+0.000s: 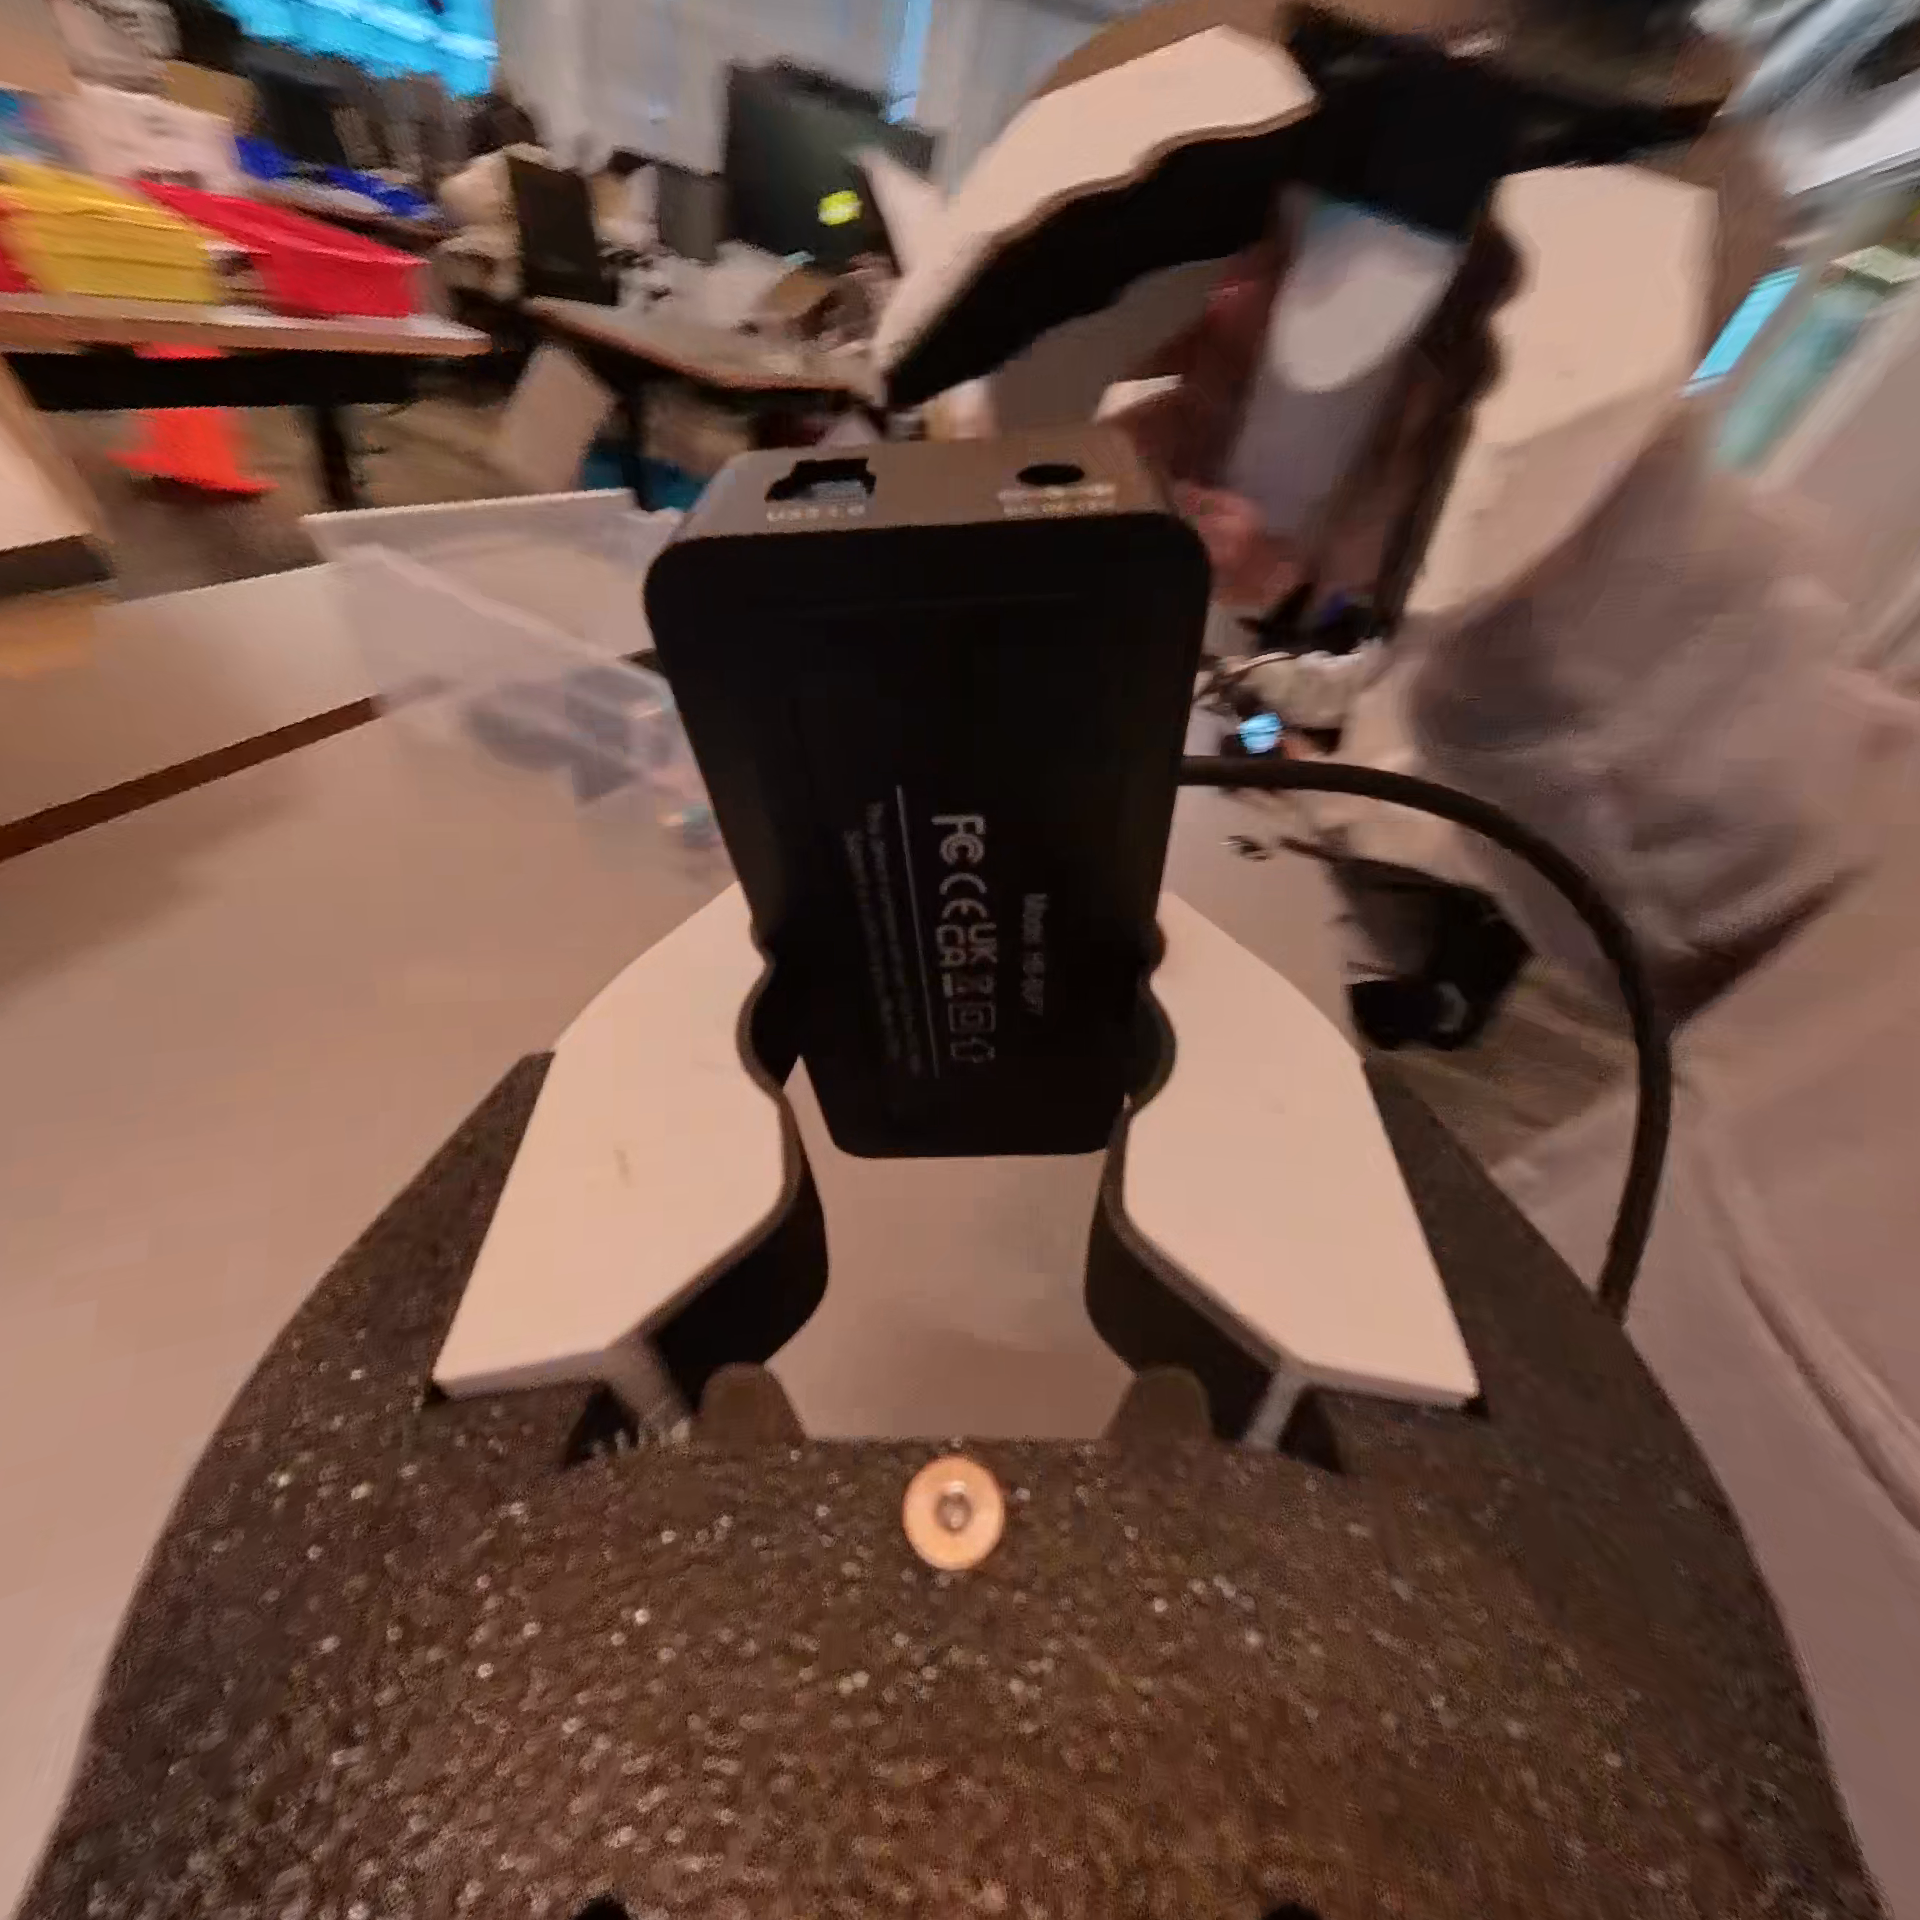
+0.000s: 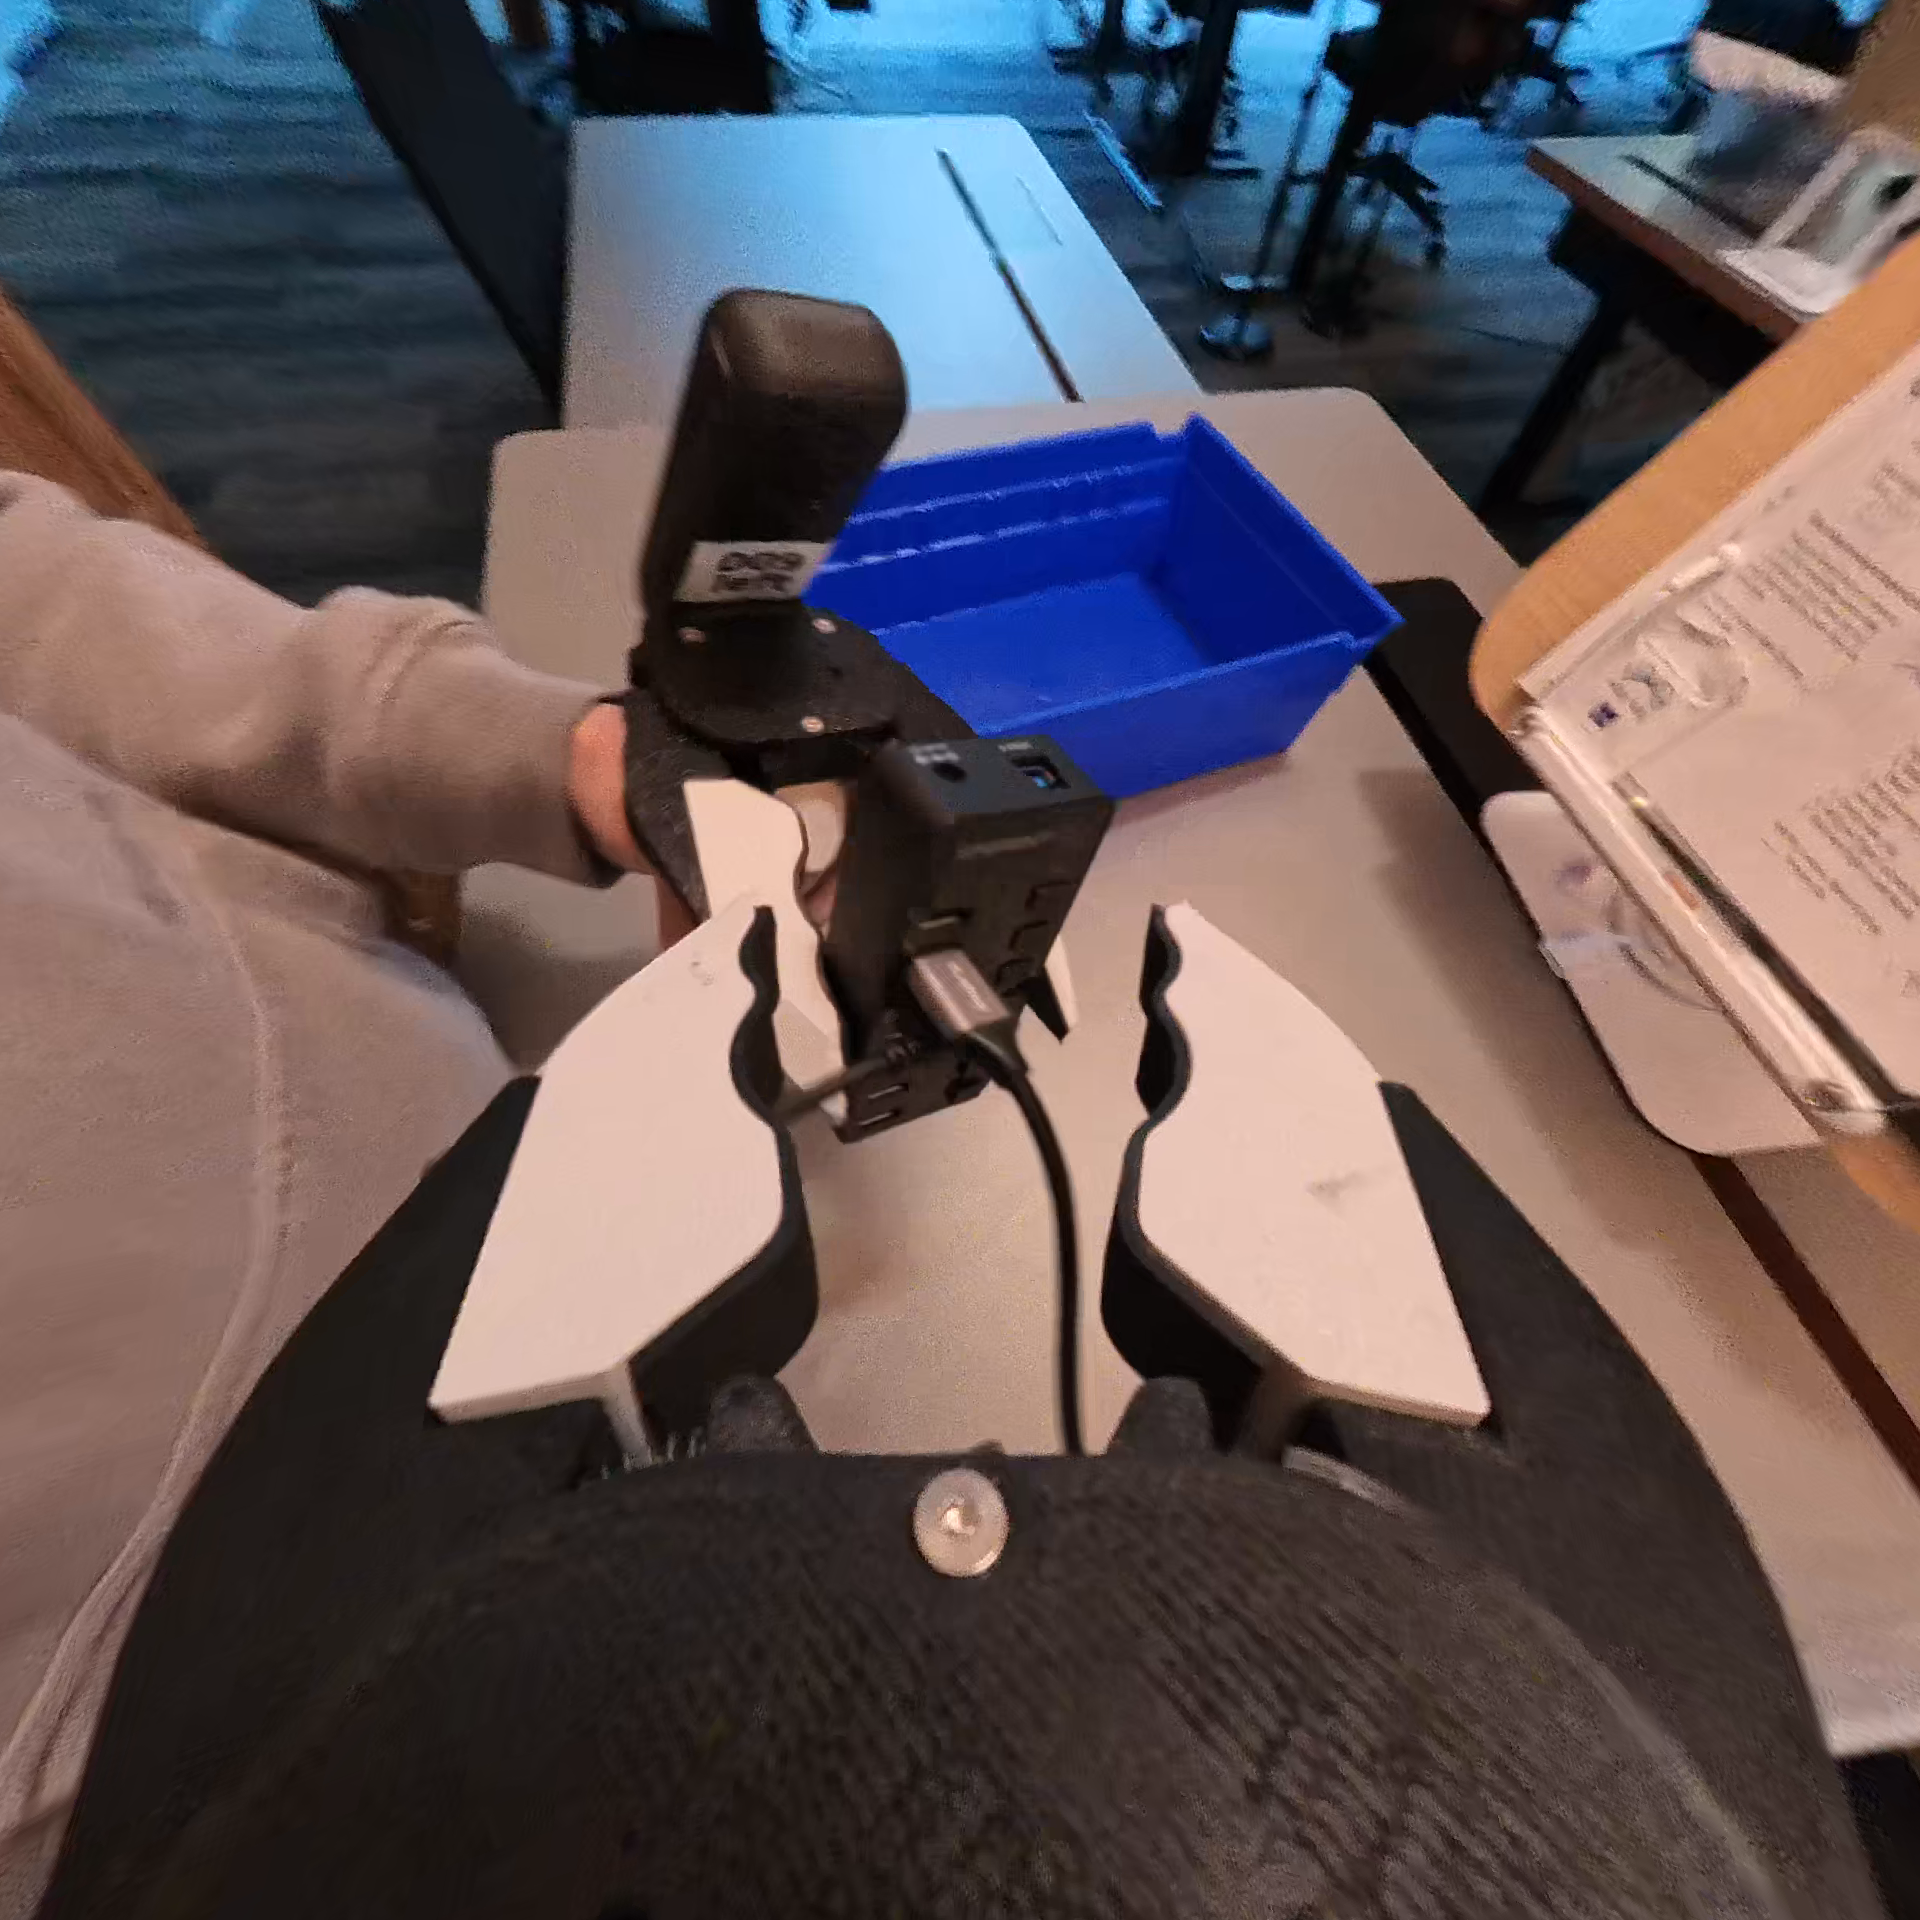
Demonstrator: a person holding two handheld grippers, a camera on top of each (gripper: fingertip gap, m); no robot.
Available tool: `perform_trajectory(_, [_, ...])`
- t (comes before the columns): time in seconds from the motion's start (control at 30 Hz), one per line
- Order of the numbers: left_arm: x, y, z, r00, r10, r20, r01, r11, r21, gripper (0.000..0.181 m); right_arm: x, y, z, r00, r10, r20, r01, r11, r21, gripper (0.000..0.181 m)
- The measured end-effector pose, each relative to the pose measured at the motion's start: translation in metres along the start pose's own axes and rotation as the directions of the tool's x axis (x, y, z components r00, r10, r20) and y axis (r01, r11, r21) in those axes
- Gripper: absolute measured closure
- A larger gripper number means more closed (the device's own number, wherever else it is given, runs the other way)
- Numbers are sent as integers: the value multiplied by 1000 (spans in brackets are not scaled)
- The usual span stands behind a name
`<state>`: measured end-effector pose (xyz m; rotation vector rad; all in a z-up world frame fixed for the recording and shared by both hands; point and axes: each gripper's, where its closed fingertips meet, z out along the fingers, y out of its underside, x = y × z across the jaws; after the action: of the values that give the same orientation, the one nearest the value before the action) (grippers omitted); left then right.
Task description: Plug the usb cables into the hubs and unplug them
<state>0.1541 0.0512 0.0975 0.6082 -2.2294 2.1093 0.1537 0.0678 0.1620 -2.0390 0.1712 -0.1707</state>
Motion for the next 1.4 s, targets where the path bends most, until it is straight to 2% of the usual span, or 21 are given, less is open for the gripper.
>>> perform_trajectory(0.03, [7, 0, -1, 999, 7, -51, -7, 1000, 13, 121, -3, -1, -4, 998, 21, 58, -22, 1000, 14, 109])
perform_trajectory(0.17, [24, 6, 2, 984, 60, -167, -65, 997, -29, 120, -2, -8, -2, 974, 117, 192, -132, 989, 68, 101])
perform_trajectory(0.27, [26, 11, 7, 978, 99, -181, -117, 989, -91, 121, -7, 0, 14, 964, 129, 234, -137, 990, 18, 102])
perform_trajectory(0.33, [22, 13, 9, 981, 113, -156, -132, 984, -117, 121, -16, 4, 21, 952, 104, 286, -110, 994, 5, 121])
perform_trajectory(0.53, [15, 5, 5, 988, 108, -113, -120, 986, -112, 121, -11, -8, 23, 960, 79, 270, -119, 984, 135, 123])
perform_trajectory(0.7, [14, 0, 11, 995, 29, -94, -38, 995, -97, 115, -5, -2, 24, 973, 86, 215, -114, 986, 123, 124])
perform_trajectory(0.9, [16, 8, 22, 995, 21, -97, -33, 991, -129, 116, -7, 6, 21, 973, 103, 205, -127, 986, 108, 124])
perform_trajectory(1.0, [13, 17, 25, 993, 80, -89, -93, 982, -163, 117, -8, 16, 21, 979, 74, 192, -88, 994, 66, 124])
perform_trajectory(1.1, [10, 17, 24, 992, 101, -78, -111, 986, -123, 118, -7, 20, 16, 982, 70, 174, -75, 997, 25, 124])
perform_trajectory(1.23, [-2, 11, 13, 993, 111, -32, -113, 991, -78, 118, -2, 10, -8, 980, 104, 172, -121, 989, 90, 133])
perform_trajectory(1.4, [-7, 4, 4, 990, 137, -18, -137, 989, -47, 118, 1, 37, -5, 988, 96, 118, -98, 995, 15, 142])
